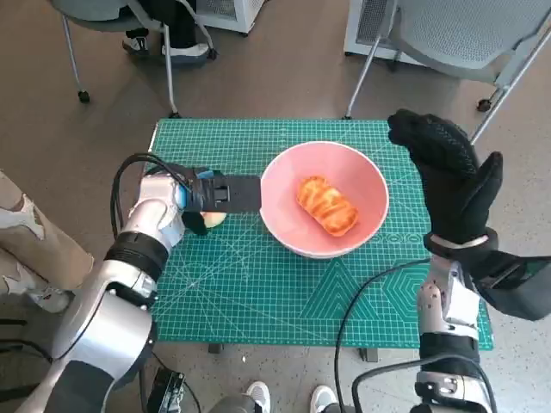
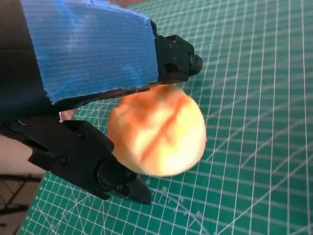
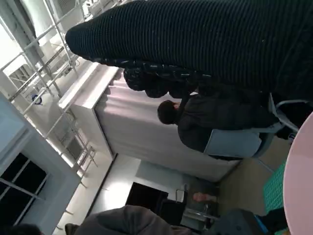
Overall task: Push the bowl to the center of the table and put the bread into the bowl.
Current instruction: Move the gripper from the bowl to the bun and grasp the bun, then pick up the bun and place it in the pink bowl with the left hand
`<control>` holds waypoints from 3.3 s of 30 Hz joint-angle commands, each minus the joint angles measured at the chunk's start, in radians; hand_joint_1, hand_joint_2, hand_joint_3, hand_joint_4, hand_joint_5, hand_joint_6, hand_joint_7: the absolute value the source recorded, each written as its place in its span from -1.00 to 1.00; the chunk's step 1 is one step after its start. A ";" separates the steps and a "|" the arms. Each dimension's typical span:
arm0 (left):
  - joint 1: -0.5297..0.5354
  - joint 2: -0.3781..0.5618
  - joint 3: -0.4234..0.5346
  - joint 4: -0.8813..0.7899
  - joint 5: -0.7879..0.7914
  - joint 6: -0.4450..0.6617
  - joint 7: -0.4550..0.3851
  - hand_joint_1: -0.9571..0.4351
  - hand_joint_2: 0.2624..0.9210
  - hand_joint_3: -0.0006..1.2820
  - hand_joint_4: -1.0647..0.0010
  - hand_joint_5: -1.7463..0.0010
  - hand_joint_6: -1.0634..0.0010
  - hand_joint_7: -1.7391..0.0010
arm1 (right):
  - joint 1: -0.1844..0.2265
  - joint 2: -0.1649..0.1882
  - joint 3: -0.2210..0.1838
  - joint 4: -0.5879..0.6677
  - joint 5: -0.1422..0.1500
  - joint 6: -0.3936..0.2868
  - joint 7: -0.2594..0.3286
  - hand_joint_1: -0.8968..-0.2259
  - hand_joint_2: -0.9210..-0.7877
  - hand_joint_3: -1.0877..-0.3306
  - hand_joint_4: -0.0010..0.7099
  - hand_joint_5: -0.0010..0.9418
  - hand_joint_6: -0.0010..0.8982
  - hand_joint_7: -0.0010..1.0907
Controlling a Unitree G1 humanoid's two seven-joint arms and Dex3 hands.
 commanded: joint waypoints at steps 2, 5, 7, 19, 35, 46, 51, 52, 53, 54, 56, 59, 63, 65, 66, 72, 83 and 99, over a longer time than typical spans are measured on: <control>-0.018 -0.009 -0.007 0.030 0.005 -0.011 0.011 0.09 0.31 -0.98 0.76 0.95 0.70 0.99 | 0.028 -0.002 0.002 -0.001 -0.013 0.008 -0.008 -0.23 -1.00 -0.08 -0.33 -0.99 -0.86 0.00; -0.015 -0.014 0.001 0.037 -0.004 -0.001 0.020 0.17 0.37 -0.99 0.63 0.38 0.65 0.99 | 0.029 -0.001 0.002 -0.004 -0.014 0.009 -0.009 -0.23 -1.00 -0.08 -0.33 -0.99 -0.86 0.00; -0.012 -0.019 0.004 0.042 -0.006 0.011 0.032 0.22 0.42 -0.98 0.68 0.00 0.61 0.99 | 0.030 -0.001 0.001 -0.004 -0.014 0.009 -0.007 -0.23 -1.00 -0.08 -0.33 -0.99 -0.86 0.00; 0.023 -0.045 0.007 0.060 -0.002 0.079 0.192 0.34 0.95 -0.94 -0.26 -0.18 -0.27 -0.22 | 0.040 -0.003 0.000 -0.019 -0.011 0.010 -0.004 -0.23 -1.00 -0.08 -0.32 -0.99 -0.85 -0.01; 0.016 -0.023 0.005 0.050 -0.006 0.037 0.195 0.38 0.99 -0.91 -0.39 -0.32 -0.13 -0.32 | 0.036 0.001 0.003 -0.012 -0.014 0.007 -0.001 -0.22 -1.00 -0.08 -0.32 -0.99 -0.85 -0.02; 0.008 0.001 0.031 0.017 -0.030 0.024 0.182 0.38 0.99 -0.91 -0.32 -0.20 -0.23 -0.43 | 0.043 0.000 0.003 -0.019 -0.006 0.015 0.004 -0.21 -1.00 -0.08 -0.32 -0.99 -0.84 -0.02; -0.011 0.033 0.060 -0.079 -0.051 0.032 0.155 0.38 0.99 -0.91 -0.34 -0.19 -0.19 -0.45 | 0.045 0.000 0.004 -0.024 -0.003 0.021 0.006 -0.21 -1.00 -0.08 -0.32 -0.99 -0.84 -0.02; -0.011 0.040 0.064 -0.103 -0.053 0.036 0.149 0.38 1.00 -0.90 -0.34 -0.23 -0.16 -0.43 | 0.046 0.000 0.004 -0.025 -0.002 0.022 0.007 -0.21 -1.00 -0.09 -0.32 -0.99 -0.84 -0.02; -0.008 0.045 0.066 -0.121 -0.054 0.040 0.145 0.38 1.00 -0.90 -0.34 -0.24 -0.15 -0.42 | 0.046 0.000 0.004 -0.026 -0.001 0.022 0.007 -0.21 -1.00 -0.09 -0.32 -0.99 -0.84 -0.02; -0.001 0.058 0.074 -0.177 -0.055 0.053 0.135 0.38 1.00 -0.82 -0.21 -0.35 -0.07 -0.46 | 0.047 0.000 0.004 -0.026 -0.001 0.023 0.007 -0.21 -1.00 -0.09 -0.32 -0.99 -0.84 -0.02; 0.028 0.089 0.097 -0.322 -0.057 0.084 0.119 0.38 0.99 -0.83 -0.21 -0.38 -0.12 -0.39 | 0.047 0.000 0.005 -0.027 0.000 0.026 0.007 -0.21 -1.00 -0.09 -0.32 -0.99 -0.84 -0.02; 0.103 0.135 0.148 -0.577 -0.057 0.121 0.112 0.38 0.95 -0.85 -0.25 -0.43 -0.23 -0.25 | 0.045 0.000 0.006 -0.027 0.000 0.028 0.007 -0.21 -1.00 -0.08 -0.32 -0.99 -0.84 -0.02; 0.182 0.168 0.210 -0.834 -0.055 0.149 0.115 0.38 0.90 -0.86 -0.36 -0.42 -0.32 -0.12 | 0.043 0.001 0.007 -0.026 -0.003 0.030 0.006 -0.21 -1.00 -0.08 -0.32 -0.99 -0.84 -0.02; 0.208 0.173 0.236 -0.929 -0.054 0.156 0.118 0.38 0.89 -0.86 -0.38 -0.41 -0.33 -0.11 | 0.042 0.002 0.008 -0.025 -0.004 0.030 0.005 -0.21 -1.00 -0.08 -0.32 -0.99 -0.83 -0.02; 0.219 0.173 0.248 -0.968 -0.054 0.159 0.119 0.38 0.91 -0.88 -0.39 -0.39 -0.31 -0.14 | 0.042 0.002 0.009 -0.025 -0.005 0.030 0.004 -0.21 -1.00 -0.08 -0.32 -0.99 -0.83 -0.02; 0.280 0.163 0.301 -1.166 -0.051 0.142 0.138 0.38 0.94 -0.92 -0.44 -0.31 -0.26 -0.23 | 0.040 0.006 0.012 -0.024 -0.008 0.032 0.002 -0.21 -1.00 -0.09 -0.32 -1.00 -0.84 -0.02; 0.288 0.136 0.287 -1.285 -0.034 0.110 0.099 0.38 0.98 -0.95 -0.46 -0.24 -0.23 -0.29 | 0.038 0.008 0.016 -0.025 -0.009 0.036 0.001 -0.22 -1.00 -0.09 -0.33 -1.00 -0.84 -0.02; 0.217 0.019 0.174 -1.238 -0.014 0.082 0.033 0.38 0.99 -0.95 -0.42 -0.34 -0.23 -0.22 | 0.048 0.008 0.020 -0.039 -0.008 0.039 -0.004 -0.22 -1.00 -0.08 -0.32 -1.00 -0.84 -0.02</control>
